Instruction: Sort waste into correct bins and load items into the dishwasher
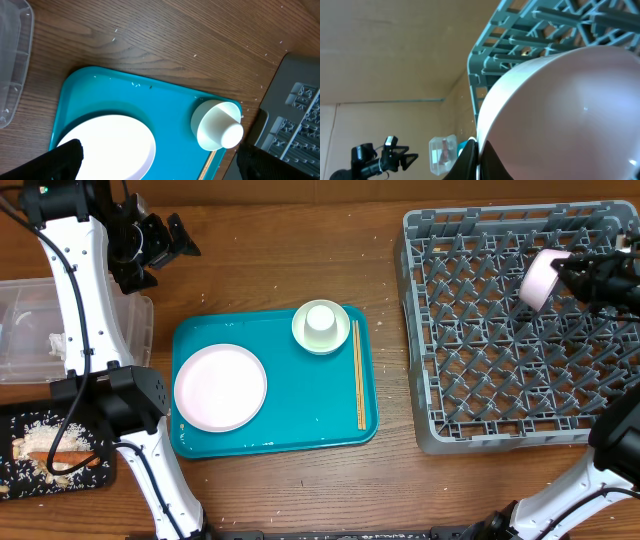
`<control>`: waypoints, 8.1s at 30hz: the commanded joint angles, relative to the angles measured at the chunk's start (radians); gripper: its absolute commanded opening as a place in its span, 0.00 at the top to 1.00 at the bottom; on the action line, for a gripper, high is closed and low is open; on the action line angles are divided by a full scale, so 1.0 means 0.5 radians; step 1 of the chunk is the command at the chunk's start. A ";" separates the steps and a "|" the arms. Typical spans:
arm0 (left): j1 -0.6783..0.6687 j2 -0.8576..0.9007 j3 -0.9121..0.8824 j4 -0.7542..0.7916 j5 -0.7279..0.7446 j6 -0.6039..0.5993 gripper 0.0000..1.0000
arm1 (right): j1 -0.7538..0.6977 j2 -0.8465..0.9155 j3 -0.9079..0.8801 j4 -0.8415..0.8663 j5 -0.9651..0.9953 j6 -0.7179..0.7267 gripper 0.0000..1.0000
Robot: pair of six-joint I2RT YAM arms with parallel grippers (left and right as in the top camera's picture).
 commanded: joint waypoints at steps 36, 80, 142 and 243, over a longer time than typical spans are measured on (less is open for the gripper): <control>-0.011 0.010 -0.003 0.000 0.028 0.031 0.00 | 1.315 -0.469 0.790 -0.898 1.772 0.332 0.00; -0.011 0.010 -0.003 0.000 0.028 0.031 0.00 | 2.448 0.577 0.759 -0.492 2.372 0.542 0.51; -0.012 0.010 -0.003 0.000 0.028 0.031 0.00 | 0.227 -0.392 0.880 -0.926 2.191 0.639 0.00; -0.011 0.010 -0.003 0.000 0.028 0.031 0.00 | 0.714 0.439 0.550 0.060 -0.140 -0.020 0.96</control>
